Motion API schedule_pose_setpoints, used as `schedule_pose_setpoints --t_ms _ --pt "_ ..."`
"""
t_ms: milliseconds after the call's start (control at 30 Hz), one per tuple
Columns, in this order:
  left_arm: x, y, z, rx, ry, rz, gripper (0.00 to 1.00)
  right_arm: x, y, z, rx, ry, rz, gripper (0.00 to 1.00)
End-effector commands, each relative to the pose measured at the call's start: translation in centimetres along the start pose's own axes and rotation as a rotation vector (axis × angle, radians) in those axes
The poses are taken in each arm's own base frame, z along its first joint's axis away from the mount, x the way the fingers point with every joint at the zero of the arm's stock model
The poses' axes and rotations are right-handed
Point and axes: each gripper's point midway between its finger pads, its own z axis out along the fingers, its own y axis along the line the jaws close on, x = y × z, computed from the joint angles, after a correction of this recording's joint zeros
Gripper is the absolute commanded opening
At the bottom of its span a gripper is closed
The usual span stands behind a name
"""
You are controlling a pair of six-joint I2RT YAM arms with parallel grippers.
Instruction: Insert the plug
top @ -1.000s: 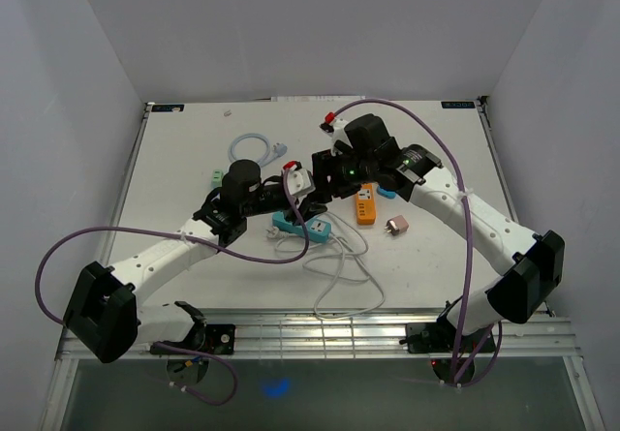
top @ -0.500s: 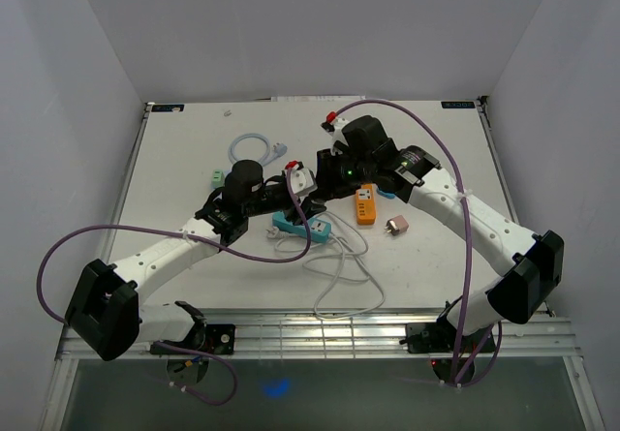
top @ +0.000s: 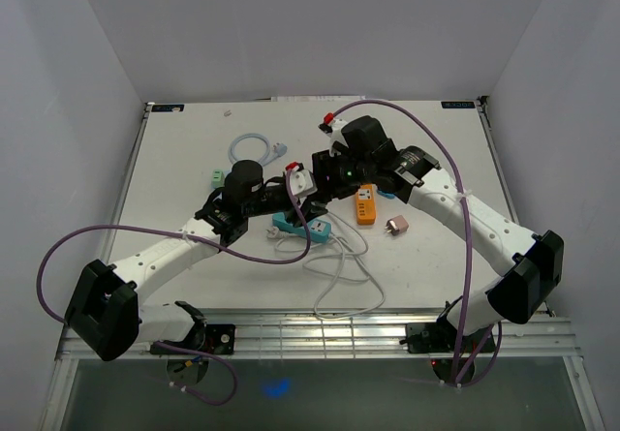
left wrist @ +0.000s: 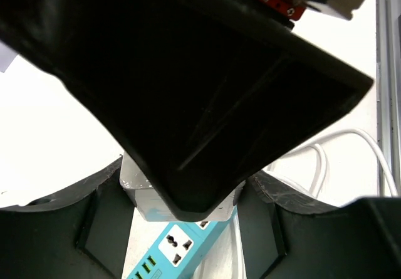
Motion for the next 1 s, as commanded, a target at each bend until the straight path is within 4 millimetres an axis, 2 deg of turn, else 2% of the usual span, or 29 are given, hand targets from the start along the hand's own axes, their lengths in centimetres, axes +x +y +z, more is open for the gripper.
schedule_pose_setpoints --t_ms 0,67,167,200,233,467,600,700,767,833,967 --pt "-4.2 -0.1 -0.2 0.028 -0.110 0.059 0.26 -0.6 0.8 -0.1 -0.025 -0.025 -0.039 0.55" --pt "-4.5 -0.1 -0.1 0.031 -0.114 0.060 0.27 -0.4 0.6 0.2 -0.017 -0.020 -0.035 0.52" --pt "-4.7 0.0 -0.1 0.032 -0.118 0.057 0.29 -0.1 0.3 0.6 -0.006 -0.011 -0.026 0.27" --pt "-4.7 0.0 -0.1 0.029 -0.117 0.057 0.30 -0.1 0.2 0.6 -0.004 -0.010 -0.024 0.16" --pt "-4.8 0.0 -0.2 0.027 -0.119 0.059 0.31 0.0 0.2 0.6 -0.001 -0.005 -0.022 0.09" --pt "-5.2 -0.8 -0.9 0.042 -0.147 0.072 0.46 -0.5 -0.5 -0.1 0.020 -0.029 -0.025 0.08" --pt "-5.4 -0.9 -1.1 0.038 -0.156 0.071 0.49 -0.3 -0.9 -0.1 0.008 -0.025 -0.020 0.08" --pt "-5.5 -1.2 -1.1 0.052 -0.159 0.066 0.66 -0.1 -1.1 0.1 -0.010 -0.012 -0.011 0.08" --pt "-5.6 -1.4 -1.2 0.061 -0.164 0.070 0.71 0.0 -1.4 0.3 -0.015 -0.007 -0.005 0.08" --pt "-5.5 -1.4 -1.2 0.062 -0.163 0.061 0.81 0.0 -1.6 0.4 -0.019 -0.008 -0.002 0.08" --pt "-5.4 -1.6 -1.3 0.066 -0.163 0.059 0.84 0.1 -2.5 0.6 -0.012 -0.002 0.011 0.08"
